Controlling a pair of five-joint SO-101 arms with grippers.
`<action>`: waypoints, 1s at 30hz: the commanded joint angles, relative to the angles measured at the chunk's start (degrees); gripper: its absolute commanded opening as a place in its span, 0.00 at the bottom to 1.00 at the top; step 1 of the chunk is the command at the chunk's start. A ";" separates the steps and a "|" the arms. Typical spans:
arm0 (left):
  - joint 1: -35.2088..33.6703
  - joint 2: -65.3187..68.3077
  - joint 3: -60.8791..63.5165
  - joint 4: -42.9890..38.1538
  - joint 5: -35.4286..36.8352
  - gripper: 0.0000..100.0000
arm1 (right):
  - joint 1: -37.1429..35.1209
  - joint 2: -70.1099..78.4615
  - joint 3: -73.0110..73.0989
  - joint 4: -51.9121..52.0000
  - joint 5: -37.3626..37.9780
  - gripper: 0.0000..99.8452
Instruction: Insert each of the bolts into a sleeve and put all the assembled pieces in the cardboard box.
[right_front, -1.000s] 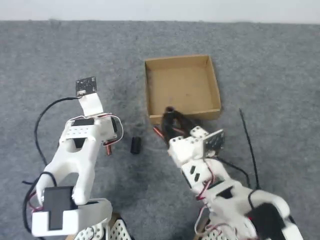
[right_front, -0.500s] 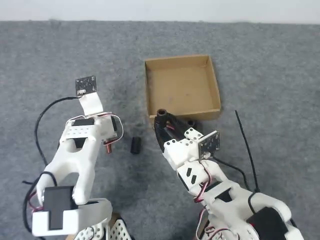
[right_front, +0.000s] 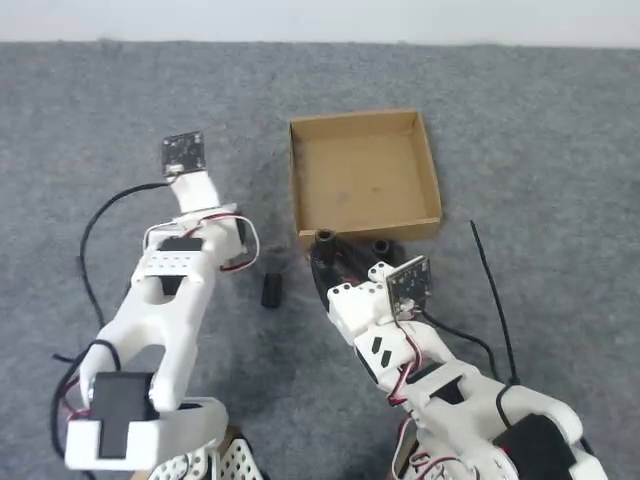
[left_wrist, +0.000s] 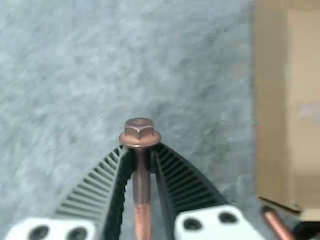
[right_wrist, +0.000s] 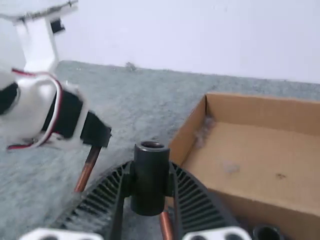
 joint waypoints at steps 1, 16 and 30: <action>3.43 -4.22 -0.84 -6.95 -0.70 0.01 | -0.31 -2.42 1.05 1.98 -0.35 0.01; 5.45 -21.01 1.71 -18.99 -0.53 0.01 | -0.22 -2.42 1.05 2.42 -0.35 0.01; 14.24 -48.26 17.19 -18.99 -0.44 0.01 | -0.66 -2.42 1.05 2.51 -0.35 0.01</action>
